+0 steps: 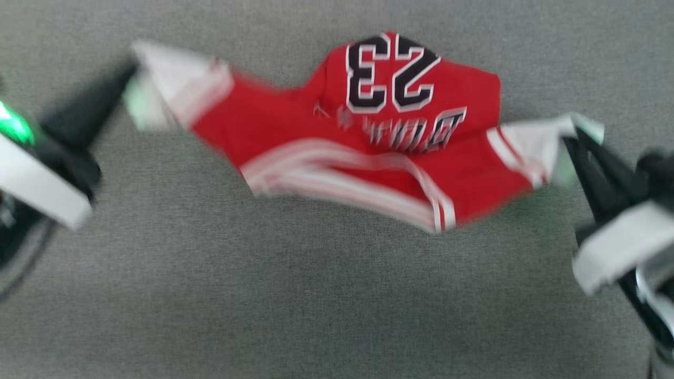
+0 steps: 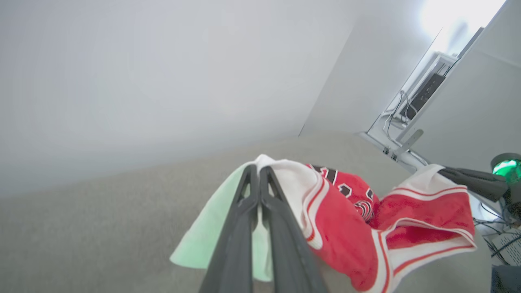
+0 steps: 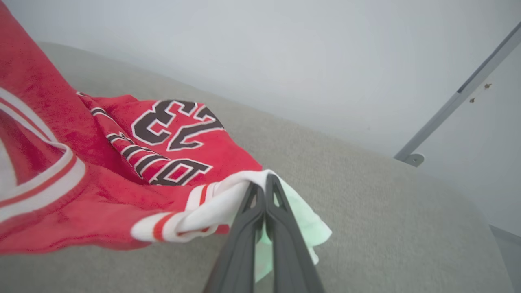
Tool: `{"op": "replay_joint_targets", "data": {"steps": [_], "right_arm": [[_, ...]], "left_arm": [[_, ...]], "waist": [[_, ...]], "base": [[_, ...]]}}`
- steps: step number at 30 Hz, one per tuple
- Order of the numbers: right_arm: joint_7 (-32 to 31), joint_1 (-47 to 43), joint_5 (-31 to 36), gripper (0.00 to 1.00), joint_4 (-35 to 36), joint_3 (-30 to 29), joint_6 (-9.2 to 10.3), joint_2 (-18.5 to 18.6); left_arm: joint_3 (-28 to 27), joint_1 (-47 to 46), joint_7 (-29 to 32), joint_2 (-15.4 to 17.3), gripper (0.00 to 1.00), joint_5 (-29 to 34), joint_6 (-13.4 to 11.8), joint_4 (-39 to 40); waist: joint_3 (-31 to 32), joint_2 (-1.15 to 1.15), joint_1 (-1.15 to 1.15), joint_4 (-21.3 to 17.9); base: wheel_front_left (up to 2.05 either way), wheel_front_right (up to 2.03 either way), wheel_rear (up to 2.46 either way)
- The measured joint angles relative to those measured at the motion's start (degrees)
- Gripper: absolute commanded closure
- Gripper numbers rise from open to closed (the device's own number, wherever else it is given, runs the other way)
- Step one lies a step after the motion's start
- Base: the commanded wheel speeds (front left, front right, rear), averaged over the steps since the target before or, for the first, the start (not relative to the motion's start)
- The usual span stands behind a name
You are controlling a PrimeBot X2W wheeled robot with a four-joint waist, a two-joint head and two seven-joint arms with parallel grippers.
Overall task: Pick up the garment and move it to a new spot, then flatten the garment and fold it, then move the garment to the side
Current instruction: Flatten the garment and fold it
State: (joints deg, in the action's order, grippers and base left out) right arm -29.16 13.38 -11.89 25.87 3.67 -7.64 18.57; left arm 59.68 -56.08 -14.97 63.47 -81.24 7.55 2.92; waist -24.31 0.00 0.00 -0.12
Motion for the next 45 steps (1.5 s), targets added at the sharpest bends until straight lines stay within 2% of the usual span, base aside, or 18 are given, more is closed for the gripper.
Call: {"op": "replay_joint_targets", "data": {"steps": [3,6,11,16,17,21,25,27,30,32,35,40,45], "right_arm": [[1.79,9.83,-2.25,1.00,-4.26,0.47,0.00,-3.13],[3.01,20.47,-5.22,1.00,-12.01,1.40,0.07,-7.67],[6.97,41.05,-6.49,1.00,-26.55,-1.22,0.10,-13.99],[14.26,57.96,-2.37,1.00,-40.12,-5.57,0.12,-15.50],[14.26,57.96,-2.37,1.00,-40.12,-5.57,0.12,-15.50],[22.02,67.25,-2.08,1.00,-48.26,-10.57,0.12,-15.63],[26.86,72.00,-1.46,1.00,-54.35,-11.85,0.11,-15.75],[27.69,72.36,-0.85,1.00,-56.33,-11.98,0.11,-15.75],[27.86,71.24,0.49,1.00,-58.11,-11.38,0.12,-15.69],[27.24,68.70,0.89,1.00,-58.72,-10.04,0.12,-15.63],[25.82,63.04,1.63,1.00,-57.75,-7.69,0.13,-15.70],[21.61,48.37,1.86,1.00,-50.83,-6.15,0.13,-15.49],[13.93,29.61,-0.78,1.00,-37.53,-7.27,0.13,-13.69]], "left_arm": [[-5.92,-0.67,0.00,-2.94,1.00,0.07,0.00,-3.32],[-9.92,-3.18,-0.01,-5.21,1.00,-1.01,0.00,-8.37],[-12.03,-13.66,1.36,-6.87,1.00,-2.32,0.00,-17.50],[-14.52,-26.37,1.59,-10.51,1.00,-0.92,0.00,-28.08],[-14.52,-26.37,1.59,-10.51,1.00,-0.92,0.00,-28.08],[-15.41,-33.31,1.20,-13.29,1.00,-0.27,0.00,-31.99],[-16.44,-36.60,0.58,-13.73,1.00,-0.65,0.01,-32.63],[-15.81,-36.07,1.69,-13.60,1.00,-2.27,0.01,-31.49],[-13.97,-32.31,4.66,-11.63,1.00,-5.15,0.01,-27.77],[-12.82,-28.30,6.68,-9.71,1.00,-7.76,0.00,-24.95],[-11.76,-21.05,6.38,-6.98,1.00,-9.90,0.00,-19.94],[-7.72,-6.64,3.31,-4.38,1.00,-10.15,0.00,-10.94],[-5.06,4.97,0.65,-3.50,1.00,-8.68,0.00,-3.36]], "waist": [[-1.41,0.00,0.00,-0.23],[-2.76,0.00,0.00,-0.92],[-5.29,0.00,0.00,-2.49],[-7.35,0.00,0.00,-3.86],[-7.35,0.00,0.00,-3.86],[-7.08,0.00,0.00,-4.02],[-6.29,0.00,0.00,-4.18],[-5.93,0.00,0.00,-4.22],[-5.92,0.00,0.00,-4.36],[-6.04,0.00,0.00,-4.26],[-6.08,0.00,0.00,-3.92],[-5.11,0.00,0.00,-2.83],[-2.93,0.00,0.00,-1.69]], "base": [[0.00,0.00,0.00],[0.00,0.00,0.00],[0.00,0.00,0.00],[0.00,0.00,0.00],[0.00,0.00,0.00],[0.00,0.00,0.00],[0.00,0.00,0.00],[0.00,0.00,0.00],[0.00,0.00,0.00],[0.00,0.00,0.00],[0.00,0.00,0.00],[0.00,0.00,0.00],[0.00,0.00,0.00]]}}
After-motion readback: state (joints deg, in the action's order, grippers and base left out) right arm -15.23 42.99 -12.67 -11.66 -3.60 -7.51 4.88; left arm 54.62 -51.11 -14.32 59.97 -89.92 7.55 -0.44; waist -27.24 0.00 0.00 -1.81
